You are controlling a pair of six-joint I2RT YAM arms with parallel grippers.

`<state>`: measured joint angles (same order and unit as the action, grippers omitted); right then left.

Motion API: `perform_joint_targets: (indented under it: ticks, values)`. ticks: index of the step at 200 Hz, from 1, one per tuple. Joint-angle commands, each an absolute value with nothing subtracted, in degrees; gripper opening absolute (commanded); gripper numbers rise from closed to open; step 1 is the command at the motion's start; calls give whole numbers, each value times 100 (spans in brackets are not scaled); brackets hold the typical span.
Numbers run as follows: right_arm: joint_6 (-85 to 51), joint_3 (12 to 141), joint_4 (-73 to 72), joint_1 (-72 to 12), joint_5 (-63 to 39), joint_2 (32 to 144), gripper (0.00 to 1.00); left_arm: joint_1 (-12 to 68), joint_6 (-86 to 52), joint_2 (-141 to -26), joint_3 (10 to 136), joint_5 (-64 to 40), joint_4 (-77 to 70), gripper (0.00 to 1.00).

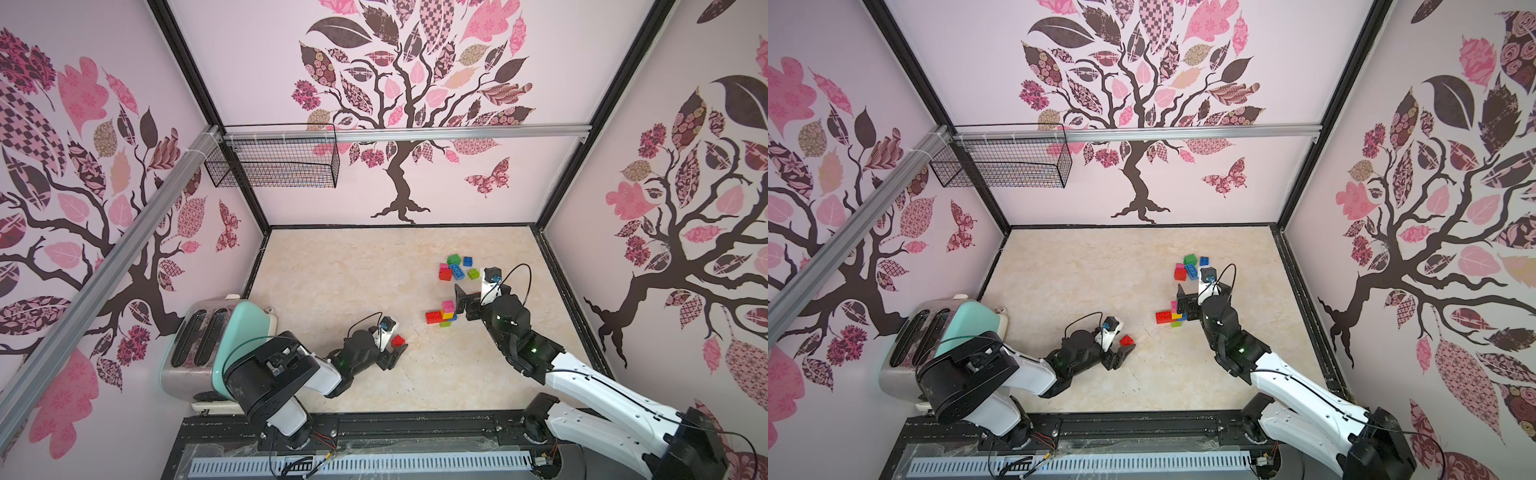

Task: Assemble the number 4 with lego
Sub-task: Place the lego brick at the center of the board, then pick up the lego brick from the center of the board.

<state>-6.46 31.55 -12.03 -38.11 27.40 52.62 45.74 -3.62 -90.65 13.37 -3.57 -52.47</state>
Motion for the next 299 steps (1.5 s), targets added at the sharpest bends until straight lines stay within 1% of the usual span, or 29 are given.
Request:
perform_joint_targets:
  ticks: [1, 29, 107, 130, 164, 184, 211, 247, 263, 272, 277, 290, 299]
  values:
    - [-688, 3344, -1275, -3782, 2759, 5280, 99, 4544, -396, -9156, 1213, -584, -5552, 72]
    - [-703, 3341, -1241, -3789, 2755, 5271, 99, 4544, -375, -9169, 1236, -667, -5507, 66]
    - [-700, 3322, -1274, -3782, 2751, 5282, 99, 4553, -353, -9201, 1280, -762, -5319, 59]
    - [-696, 3319, -1291, -3784, 2751, 5290, 99, 4553, -362, -9191, 1312, -758, -5218, 53]
    - [-688, 3319, -1313, -3785, 2751, 5311, 99, 4553, -395, -9176, 1305, -717, -5190, 52]
    - [-690, 3317, -1331, -3784, 2751, 5340, 99, 4553, -400, -9184, 1310, -721, -5183, 46]
    - [-686, 3306, -1338, -3783, 2733, 5359, 99, 4553, -405, -9185, 1334, -695, -5133, 35]
    - [-799, 3223, -1464, -3778, 2554, 5353, 100, 4532, -462, -9118, 1336, -600, -5064, 18]
    - [-837, 3254, -1333, -3729, 2074, 5349, 99, 4509, -555, -8951, 1335, -525, -4914, 12]
    - [-832, 3245, -1291, -3709, 1693, 5355, 99, 4487, -613, -8781, 1351, -501, -4740, 5]
    - [-864, 3244, -1258, -3708, 1568, 5367, 100, 4483, -667, -8653, 1388, -512, -4595, 0]
    - [-1142, 3210, -1203, -3704, 1495, 5379, 99, 4459, -792, -8236, 1577, -568, -4001, 0]
    - [-1374, 3140, -1208, -3705, 1415, 5371, 94, 4448, -862, -7952, 1732, -537, -3598, 0]
